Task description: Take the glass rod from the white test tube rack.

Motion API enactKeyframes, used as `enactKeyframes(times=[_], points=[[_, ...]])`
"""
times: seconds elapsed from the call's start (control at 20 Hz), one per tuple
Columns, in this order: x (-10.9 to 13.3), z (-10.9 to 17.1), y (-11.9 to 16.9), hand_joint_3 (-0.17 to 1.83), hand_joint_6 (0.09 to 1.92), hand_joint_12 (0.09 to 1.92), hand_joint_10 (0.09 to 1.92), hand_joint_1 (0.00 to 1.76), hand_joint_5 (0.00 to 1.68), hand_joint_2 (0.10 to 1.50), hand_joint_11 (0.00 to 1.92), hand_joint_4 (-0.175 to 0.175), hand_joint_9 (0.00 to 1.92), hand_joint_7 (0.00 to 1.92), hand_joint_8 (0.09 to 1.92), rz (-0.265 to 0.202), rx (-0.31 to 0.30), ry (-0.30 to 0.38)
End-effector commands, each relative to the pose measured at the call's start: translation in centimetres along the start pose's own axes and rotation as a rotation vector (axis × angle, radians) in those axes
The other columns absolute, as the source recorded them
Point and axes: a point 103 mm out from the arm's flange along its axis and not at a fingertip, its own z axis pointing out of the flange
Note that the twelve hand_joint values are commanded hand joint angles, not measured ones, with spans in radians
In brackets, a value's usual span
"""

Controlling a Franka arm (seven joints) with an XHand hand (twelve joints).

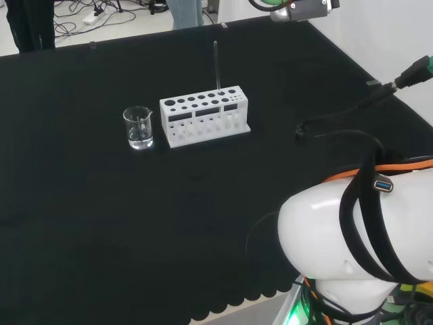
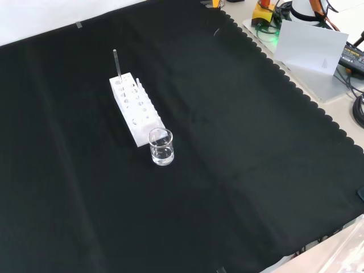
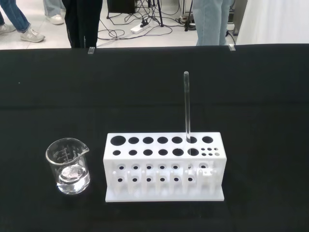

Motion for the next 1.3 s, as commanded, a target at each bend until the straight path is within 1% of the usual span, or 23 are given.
enactKeyframes(times=[0.05,0.1,0.15,0.25,0.3,0.6,1.0,1.3], points=[[0.61,-5.49,-6.77,0.73,0.31,1.29,0.49,0.97,0.16,0.6,0.39,-0.156,0.6,0.2,0.77,0.09,-0.072,-0.033],[0.83,-5.83,-7.22,0.69,0.21,1.38,0.61,0.92,0.15,0.64,0.19,-0.153,0.4,0.12,0.8,0.096,-0.075,-0.041],[0.91,-5.92,-7.35,0.67,0.15,1.43,0.72,0.9,0.16,0.66,0.09,-0.152,0.28,0.08,0.82,0.099,-0.076,-0.042],[0.93,-5.99,-7.4,0.65,0.1,1.47,0.83,0.88,0.17,0.68,0.02,-0.152,0.19,0.05,0.84,0.101,-0.078,-0.054],[0.8,-6.01,-7.43,0.65,0.09,1.48,0.85,0.88,0.18,0.68,0.01,-0.152,0.17,0.05,0.85,0.103,-0.078,-0.043],[0.72,-5.86,-7.49,0.65,0.09,1.49,0.88,0.88,0.19,0.68,0.01,-0.153,0.16,0.06,0.86,0.105,-0.076,-0.048],[0.84,-5.67,-7.42,0.66,0.09,1.47,0.88,0.88,0.21,0.68,0.12,-0.155,0.21,0.07,0.86,0.11,-0.075,-0.053],[0.68,-5.37,-7.27,0.66,0.09,1.45,0.86,0.88,0.22,0.68,0.18,-0.156,0.25,0.09,0.86,0.116,-0.064,-0.042]])
